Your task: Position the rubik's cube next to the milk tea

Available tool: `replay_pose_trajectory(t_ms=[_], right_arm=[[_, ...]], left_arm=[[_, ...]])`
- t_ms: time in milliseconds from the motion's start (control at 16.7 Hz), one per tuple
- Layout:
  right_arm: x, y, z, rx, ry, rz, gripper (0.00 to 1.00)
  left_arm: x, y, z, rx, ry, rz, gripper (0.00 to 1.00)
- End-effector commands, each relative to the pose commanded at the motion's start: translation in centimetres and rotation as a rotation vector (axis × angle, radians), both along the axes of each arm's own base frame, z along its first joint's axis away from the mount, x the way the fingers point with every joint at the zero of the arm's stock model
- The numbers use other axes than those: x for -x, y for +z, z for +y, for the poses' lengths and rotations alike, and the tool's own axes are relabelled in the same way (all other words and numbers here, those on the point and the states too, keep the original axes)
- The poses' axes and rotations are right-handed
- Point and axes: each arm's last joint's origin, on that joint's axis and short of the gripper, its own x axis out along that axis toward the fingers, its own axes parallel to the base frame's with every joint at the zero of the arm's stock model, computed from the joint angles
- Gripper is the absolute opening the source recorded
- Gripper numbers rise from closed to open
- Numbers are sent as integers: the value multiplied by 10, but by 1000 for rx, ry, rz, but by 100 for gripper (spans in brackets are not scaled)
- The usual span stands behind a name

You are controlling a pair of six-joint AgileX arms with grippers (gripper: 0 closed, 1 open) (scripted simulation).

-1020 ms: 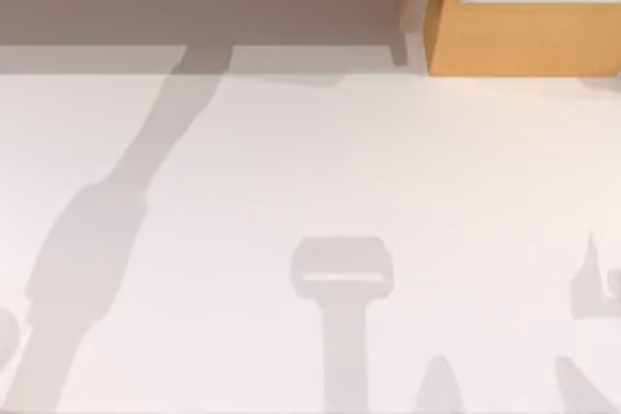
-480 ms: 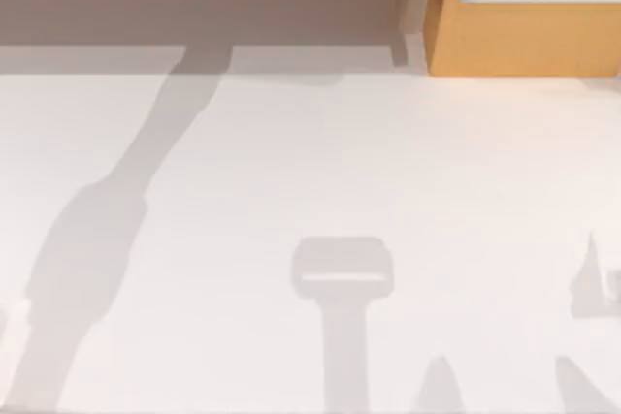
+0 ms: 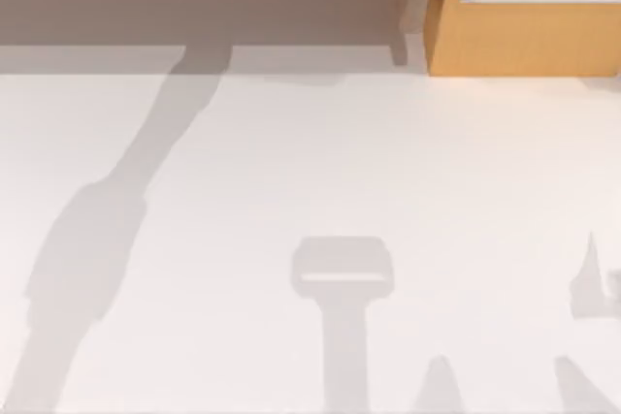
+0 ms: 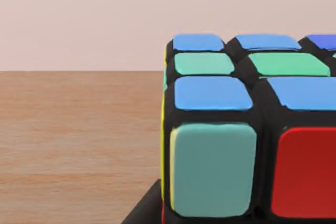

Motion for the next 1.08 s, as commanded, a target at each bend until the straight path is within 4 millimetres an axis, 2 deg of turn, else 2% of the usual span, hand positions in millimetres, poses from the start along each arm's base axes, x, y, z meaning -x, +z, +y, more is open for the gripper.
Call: replay_pose_trajectory(t_ms=[180, 600, 840, 1080], right_arm=[[0, 0, 0, 0, 0, 0, 100], [0, 0, 0, 0, 0, 0, 100], [0, 0, 0, 0, 0, 0, 100], [0, 0, 0, 0, 0, 0, 100]], left_arm=[[0, 8, 0, 0, 0, -1, 0], [3, 14, 2, 24, 0, -9, 0], [13, 31, 21, 204, 5, -25, 0], [28, 48, 57, 545, 34, -21, 0]])
